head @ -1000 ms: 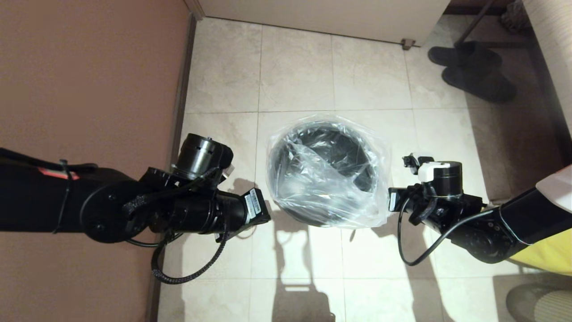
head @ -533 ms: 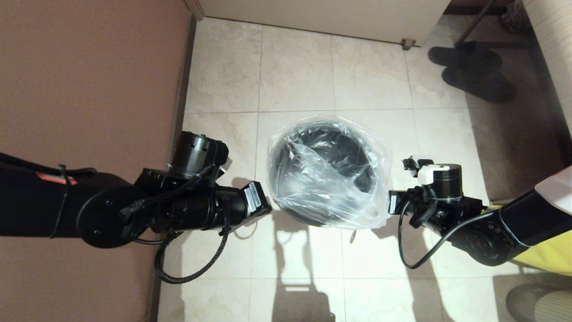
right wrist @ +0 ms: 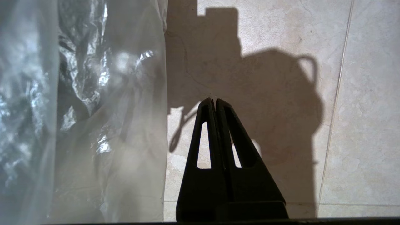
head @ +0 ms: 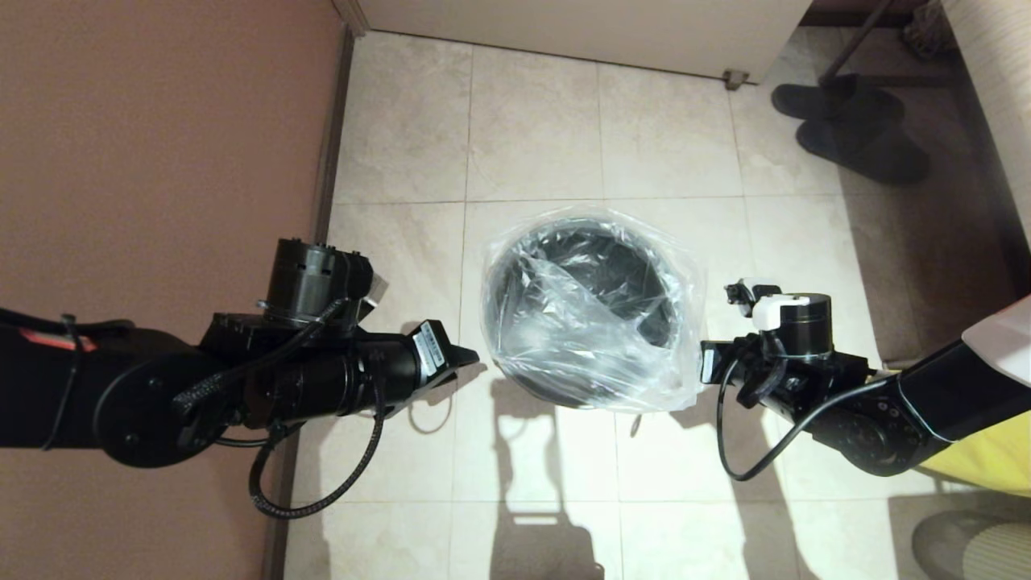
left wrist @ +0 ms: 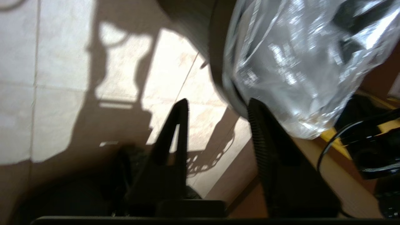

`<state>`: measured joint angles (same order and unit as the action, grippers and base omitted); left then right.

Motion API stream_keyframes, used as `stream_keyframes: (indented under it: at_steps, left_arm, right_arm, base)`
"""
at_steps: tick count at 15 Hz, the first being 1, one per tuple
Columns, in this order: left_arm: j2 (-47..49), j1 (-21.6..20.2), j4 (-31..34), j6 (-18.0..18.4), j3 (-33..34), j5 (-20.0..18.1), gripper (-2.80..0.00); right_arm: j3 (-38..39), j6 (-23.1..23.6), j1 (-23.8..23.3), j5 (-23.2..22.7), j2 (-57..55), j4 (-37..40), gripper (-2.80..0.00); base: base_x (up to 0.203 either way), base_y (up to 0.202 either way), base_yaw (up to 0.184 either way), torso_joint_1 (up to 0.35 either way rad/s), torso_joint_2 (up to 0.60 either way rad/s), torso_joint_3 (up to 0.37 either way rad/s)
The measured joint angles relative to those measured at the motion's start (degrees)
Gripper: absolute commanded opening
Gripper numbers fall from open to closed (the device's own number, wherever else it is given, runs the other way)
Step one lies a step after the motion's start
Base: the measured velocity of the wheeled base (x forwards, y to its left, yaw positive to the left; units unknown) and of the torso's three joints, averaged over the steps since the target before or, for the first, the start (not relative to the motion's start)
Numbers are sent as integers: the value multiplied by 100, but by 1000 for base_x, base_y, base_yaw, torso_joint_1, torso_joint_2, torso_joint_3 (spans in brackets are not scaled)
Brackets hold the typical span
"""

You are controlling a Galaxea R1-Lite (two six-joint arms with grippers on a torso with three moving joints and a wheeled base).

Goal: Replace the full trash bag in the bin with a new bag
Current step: Put the new garbage bag on the trash can

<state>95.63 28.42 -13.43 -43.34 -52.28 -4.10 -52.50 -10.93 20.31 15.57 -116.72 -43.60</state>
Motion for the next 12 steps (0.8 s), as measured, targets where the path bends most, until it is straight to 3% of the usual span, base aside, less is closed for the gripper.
stream_keyframes:
  at_steps: [5, 12]
  left_arm:
    - [494, -4, -835, 228, -208, -84, 0]
    - [940, 63, -820, 260, -994, -105, 0]
  right_arm:
    - [-17, 1, 2, -6, -17, 0, -280]
    - [-48, 0, -35, -24, 27, -1, -280]
  base:
    - [0, 0, 0, 0, 0, 0]
    - [0, 0, 0, 0, 0, 0]
